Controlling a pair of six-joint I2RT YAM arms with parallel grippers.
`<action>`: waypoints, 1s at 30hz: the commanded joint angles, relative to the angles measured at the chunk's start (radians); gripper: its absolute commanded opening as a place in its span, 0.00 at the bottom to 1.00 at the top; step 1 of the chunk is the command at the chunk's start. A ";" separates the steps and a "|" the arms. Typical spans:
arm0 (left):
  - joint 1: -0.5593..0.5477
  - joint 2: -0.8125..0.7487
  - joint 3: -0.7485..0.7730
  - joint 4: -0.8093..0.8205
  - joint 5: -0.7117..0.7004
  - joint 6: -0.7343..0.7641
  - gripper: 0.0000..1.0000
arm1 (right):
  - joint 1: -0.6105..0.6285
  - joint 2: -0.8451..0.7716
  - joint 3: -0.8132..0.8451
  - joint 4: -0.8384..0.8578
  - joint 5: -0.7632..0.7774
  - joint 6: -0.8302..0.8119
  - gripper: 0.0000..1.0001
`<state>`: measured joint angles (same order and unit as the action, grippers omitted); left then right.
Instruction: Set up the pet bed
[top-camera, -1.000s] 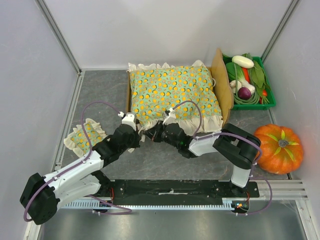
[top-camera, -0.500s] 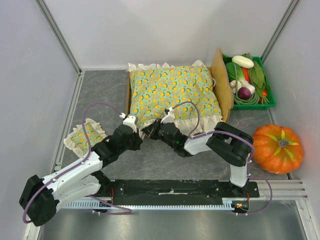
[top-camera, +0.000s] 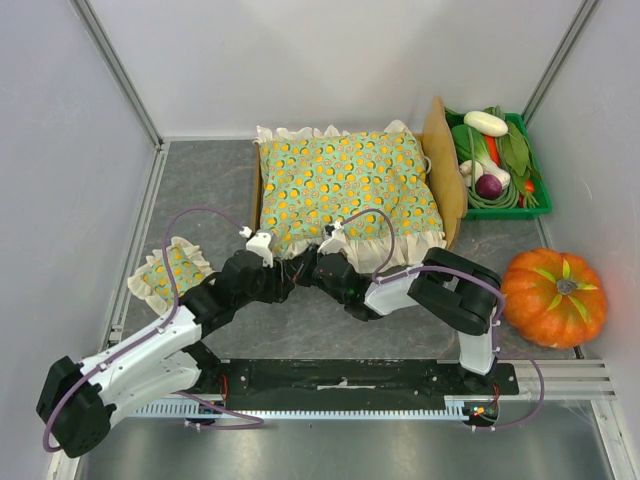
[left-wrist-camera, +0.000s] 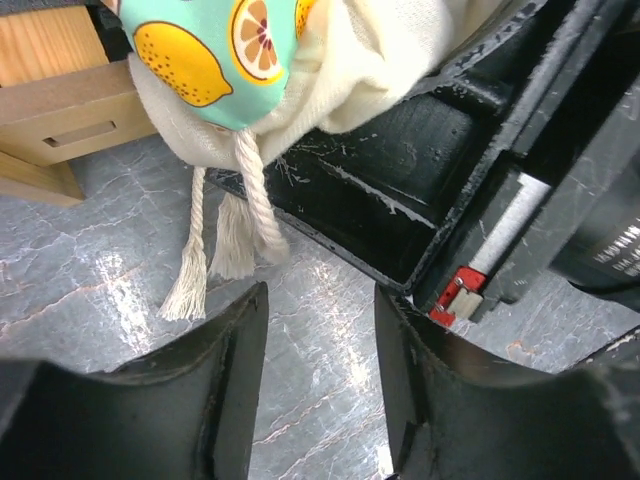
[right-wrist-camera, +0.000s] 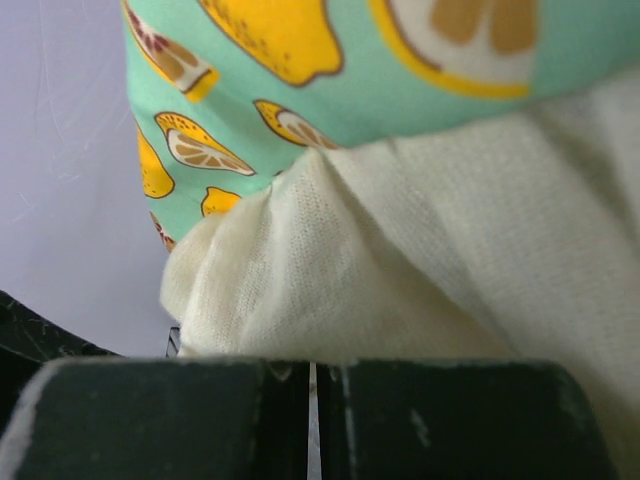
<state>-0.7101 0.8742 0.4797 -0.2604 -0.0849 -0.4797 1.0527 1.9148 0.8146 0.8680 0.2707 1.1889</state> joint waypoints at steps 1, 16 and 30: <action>0.001 -0.072 0.023 0.026 -0.030 -0.002 0.55 | 0.012 0.027 0.000 0.042 -0.036 -0.012 0.00; 0.009 -0.193 -0.029 -0.122 -0.220 -0.192 0.61 | 0.000 0.056 0.017 0.065 -0.085 -0.014 0.00; 0.044 -0.090 -0.108 -0.016 -0.141 -0.215 0.56 | -0.011 0.038 0.005 0.083 -0.099 -0.023 0.00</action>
<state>-0.6846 0.7761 0.3901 -0.3538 -0.2459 -0.6693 1.0489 1.9789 0.8188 0.9043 0.1734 1.1831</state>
